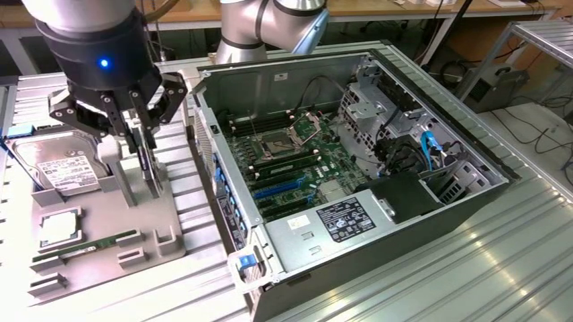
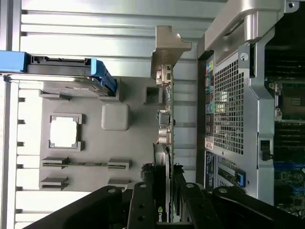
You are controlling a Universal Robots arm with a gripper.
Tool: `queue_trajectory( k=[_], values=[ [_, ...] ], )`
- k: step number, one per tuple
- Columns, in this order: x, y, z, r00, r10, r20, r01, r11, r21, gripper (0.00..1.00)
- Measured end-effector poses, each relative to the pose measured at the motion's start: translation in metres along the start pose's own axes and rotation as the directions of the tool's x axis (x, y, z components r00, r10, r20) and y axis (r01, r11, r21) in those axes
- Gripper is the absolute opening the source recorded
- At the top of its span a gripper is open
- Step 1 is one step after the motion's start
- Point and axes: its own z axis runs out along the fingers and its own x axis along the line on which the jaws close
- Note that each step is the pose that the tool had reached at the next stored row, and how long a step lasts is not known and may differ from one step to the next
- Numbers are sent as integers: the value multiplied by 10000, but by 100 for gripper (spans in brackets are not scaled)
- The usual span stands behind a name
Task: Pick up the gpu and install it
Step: 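Pick up the gpu and move the gpu toward the slot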
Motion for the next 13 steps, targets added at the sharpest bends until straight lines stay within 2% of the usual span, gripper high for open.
queue_trajectory(
  k=[8,11,13],
  values=[
    [-191,-70,-404,10000,7,-86,-8,10000,-39,26],
    [-329,-103,-603,9998,17,-188,-19,10000,-55,26],
    [-400,-119,-677,9997,22,-243,-24,10000,-59,26]
  ],
)
